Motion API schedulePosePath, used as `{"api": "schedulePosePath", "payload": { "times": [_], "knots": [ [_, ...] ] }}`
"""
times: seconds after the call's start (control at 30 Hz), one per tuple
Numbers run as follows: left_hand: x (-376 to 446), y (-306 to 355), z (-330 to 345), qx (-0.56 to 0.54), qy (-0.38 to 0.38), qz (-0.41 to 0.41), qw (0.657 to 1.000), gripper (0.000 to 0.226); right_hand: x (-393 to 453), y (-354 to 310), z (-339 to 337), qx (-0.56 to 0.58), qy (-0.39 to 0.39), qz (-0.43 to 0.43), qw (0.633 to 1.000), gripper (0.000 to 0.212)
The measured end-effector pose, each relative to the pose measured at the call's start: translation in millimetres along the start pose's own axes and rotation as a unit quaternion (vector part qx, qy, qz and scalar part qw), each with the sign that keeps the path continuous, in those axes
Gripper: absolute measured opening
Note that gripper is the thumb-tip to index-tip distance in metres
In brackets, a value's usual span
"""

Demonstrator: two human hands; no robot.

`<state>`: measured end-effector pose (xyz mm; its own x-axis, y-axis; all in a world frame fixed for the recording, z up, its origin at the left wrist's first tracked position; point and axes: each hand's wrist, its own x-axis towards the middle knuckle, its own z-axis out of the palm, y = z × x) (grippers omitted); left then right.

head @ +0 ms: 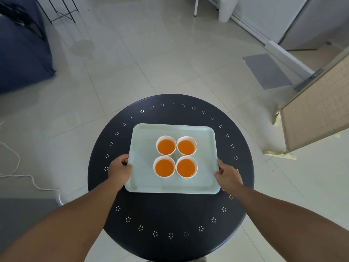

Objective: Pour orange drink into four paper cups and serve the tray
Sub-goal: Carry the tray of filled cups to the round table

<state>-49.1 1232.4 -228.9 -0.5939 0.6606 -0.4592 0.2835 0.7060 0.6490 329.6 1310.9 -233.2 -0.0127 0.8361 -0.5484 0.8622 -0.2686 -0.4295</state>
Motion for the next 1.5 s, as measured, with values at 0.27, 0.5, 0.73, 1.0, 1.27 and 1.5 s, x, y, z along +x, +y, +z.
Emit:
{"api": "schedulePosePath", "payload": {
  "times": [0.27,0.5,0.73,1.0,1.27,1.5],
  "knots": [
    [-0.4,-2.9,6.0,0.019,-0.001,-0.003,1.000,0.037,6.3,4.8,0.1,0.023,0.006,0.008,1.000,0.063],
    [1.0,-3.6,4.3,0.032,0.000,-0.001,0.999,0.035,23.3,15.1,-2.7,0.088,0.009,0.006,0.996,0.045],
    [3.9,-8.1,1.3,0.027,-0.010,-0.011,1.000,0.033,31.1,15.2,0.1,0.119,0.020,0.014,0.993,0.046],
    [5.6,-5.6,0.2,0.039,-0.013,-0.020,0.999,0.031,22.8,10.0,1.3,0.103,0.028,0.021,0.994,0.054],
    [1.8,-6.2,-18.2,0.116,-0.075,-0.017,0.990,0.034,11.8,3.3,-14.3,0.046,-0.017,-0.012,0.999,0.065],
    [-10.6,-4.2,-28.8,0.166,-0.116,-0.005,0.979,0.038,2.9,-4.1,-23.5,0.004,-0.023,-0.014,1.000,0.034]
  ]
}}
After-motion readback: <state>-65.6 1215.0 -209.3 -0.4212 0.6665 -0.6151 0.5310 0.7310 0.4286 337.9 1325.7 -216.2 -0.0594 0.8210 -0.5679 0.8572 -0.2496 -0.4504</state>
